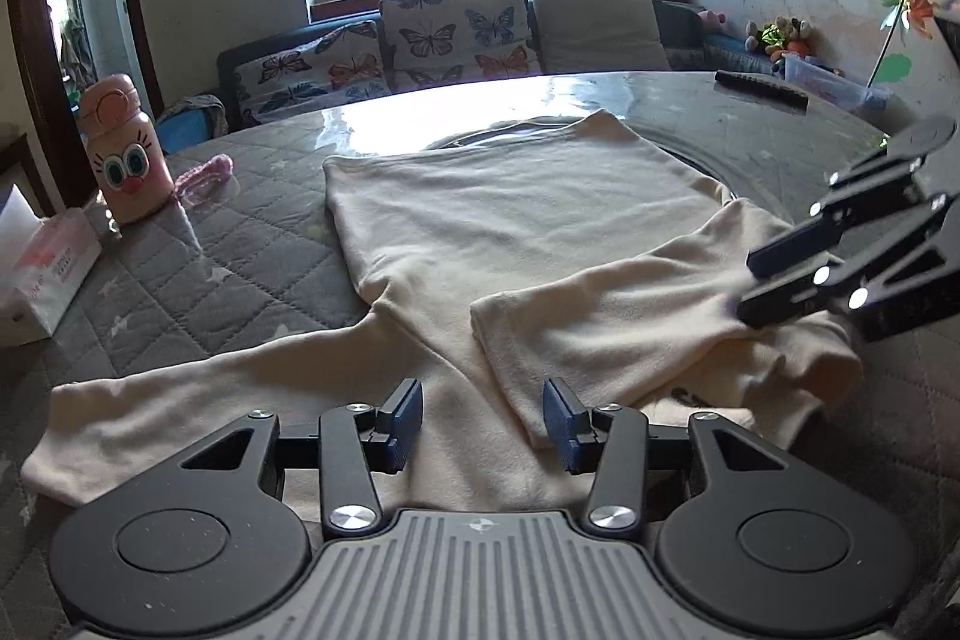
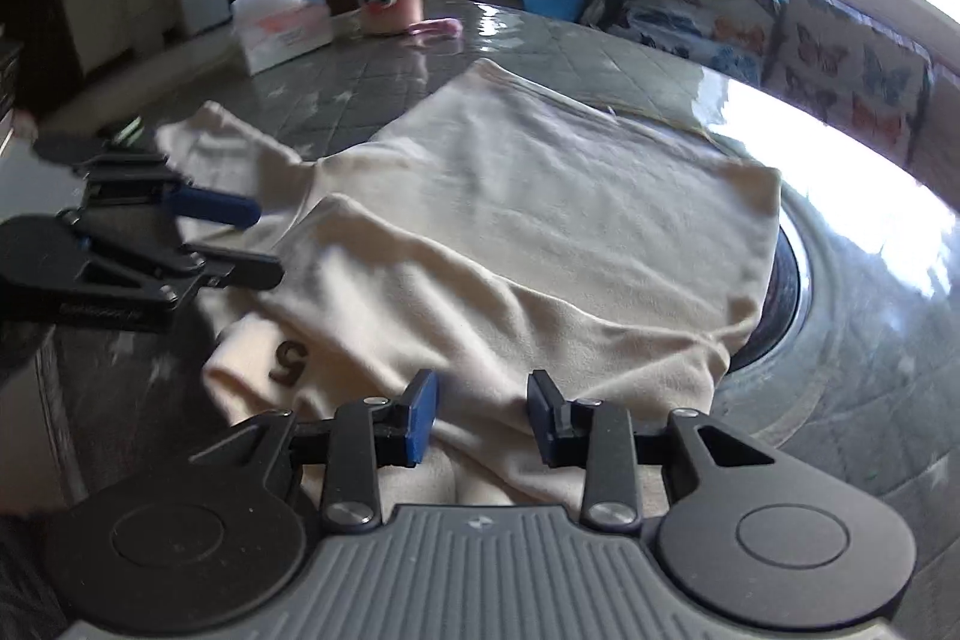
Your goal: Fold clothes
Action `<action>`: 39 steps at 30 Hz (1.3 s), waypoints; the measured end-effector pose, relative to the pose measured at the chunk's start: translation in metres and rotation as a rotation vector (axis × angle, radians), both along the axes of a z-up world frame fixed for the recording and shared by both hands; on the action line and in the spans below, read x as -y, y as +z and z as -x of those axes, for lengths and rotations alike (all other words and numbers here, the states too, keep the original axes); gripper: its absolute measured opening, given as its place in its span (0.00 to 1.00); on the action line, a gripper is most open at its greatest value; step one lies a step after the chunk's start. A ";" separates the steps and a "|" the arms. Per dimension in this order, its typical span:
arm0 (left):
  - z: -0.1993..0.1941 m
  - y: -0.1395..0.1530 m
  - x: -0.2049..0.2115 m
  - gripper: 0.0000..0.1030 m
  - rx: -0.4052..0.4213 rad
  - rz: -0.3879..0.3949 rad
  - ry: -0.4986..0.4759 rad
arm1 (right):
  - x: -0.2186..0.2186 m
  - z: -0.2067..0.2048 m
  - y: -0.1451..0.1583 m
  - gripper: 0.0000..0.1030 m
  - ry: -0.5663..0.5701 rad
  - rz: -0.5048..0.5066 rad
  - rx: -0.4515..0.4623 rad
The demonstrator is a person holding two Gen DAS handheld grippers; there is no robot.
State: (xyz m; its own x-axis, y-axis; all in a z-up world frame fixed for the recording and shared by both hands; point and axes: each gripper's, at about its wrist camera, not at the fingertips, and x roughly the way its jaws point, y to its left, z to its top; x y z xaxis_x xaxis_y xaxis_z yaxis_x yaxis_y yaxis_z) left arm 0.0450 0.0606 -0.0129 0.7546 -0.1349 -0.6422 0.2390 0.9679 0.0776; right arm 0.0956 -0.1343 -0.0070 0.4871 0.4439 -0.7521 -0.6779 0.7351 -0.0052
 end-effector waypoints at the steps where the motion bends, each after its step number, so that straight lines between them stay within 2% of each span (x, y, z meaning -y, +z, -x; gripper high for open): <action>1: 0.001 0.001 -0.002 0.47 0.002 0.002 0.008 | -0.002 0.000 0.005 0.32 0.006 -0.016 0.003; 5: 0.003 0.004 -0.017 0.47 0.001 0.018 0.070 | -0.016 -0.003 0.011 0.32 0.032 -0.069 0.000; 7: 0.004 0.006 -0.031 0.47 0.001 0.027 0.125 | -0.030 -0.003 0.002 0.31 0.064 -0.080 -0.041; 9: 0.007 0.009 -0.047 0.47 0.009 0.032 0.189 | -0.042 0.001 -0.007 0.31 0.108 -0.062 -0.066; 12: 0.009 0.011 -0.074 0.47 0.018 0.032 0.293 | -0.052 0.006 -0.006 0.31 0.151 -0.046 -0.047; 16: 0.011 0.010 -0.110 0.47 0.023 0.029 0.443 | -0.065 -0.009 0.001 0.31 0.130 -0.088 -0.020; 19: 0.012 0.009 -0.135 0.47 0.024 0.032 0.549 | -0.075 -0.023 -0.008 0.31 0.106 -0.102 -0.056; 25: 0.006 0.001 -0.172 0.47 0.009 0.051 0.704 | -0.080 -0.023 -0.010 0.32 0.112 -0.101 -0.054; 29: -0.001 -0.003 -0.182 0.45 0.003 0.078 0.738 | -0.074 -0.018 -0.004 0.32 0.106 -0.100 -0.048; 31: -0.005 -0.004 -0.184 0.41 0.008 0.088 0.736 | -0.071 -0.015 -0.002 0.32 0.100 -0.102 -0.042; 32: -0.006 -0.004 -0.185 0.32 0.009 0.091 0.733 | -0.068 -0.014 0.000 0.32 0.096 -0.105 -0.039; 33: -0.007 -0.003 -0.184 0.20 0.009 0.094 0.729 | -0.066 -0.013 0.002 0.32 0.091 -0.110 -0.035; 35: -0.008 0.001 -0.182 0.08 0.018 0.099 0.722 | -0.061 -0.011 0.006 0.32 0.080 -0.120 -0.028; 39: -0.005 0.022 -0.165 0.05 0.065 0.135 0.657 | -0.049 -0.007 0.012 0.32 0.052 -0.143 -0.014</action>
State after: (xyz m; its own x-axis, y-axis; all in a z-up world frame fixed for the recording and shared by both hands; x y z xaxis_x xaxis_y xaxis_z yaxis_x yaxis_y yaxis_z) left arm 0.0503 0.2256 0.0094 0.7435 0.2894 -0.6028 -0.4041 0.9127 -0.0602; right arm 0.1025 -0.0848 0.0054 0.4502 0.5712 -0.6863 -0.7145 0.6914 0.1067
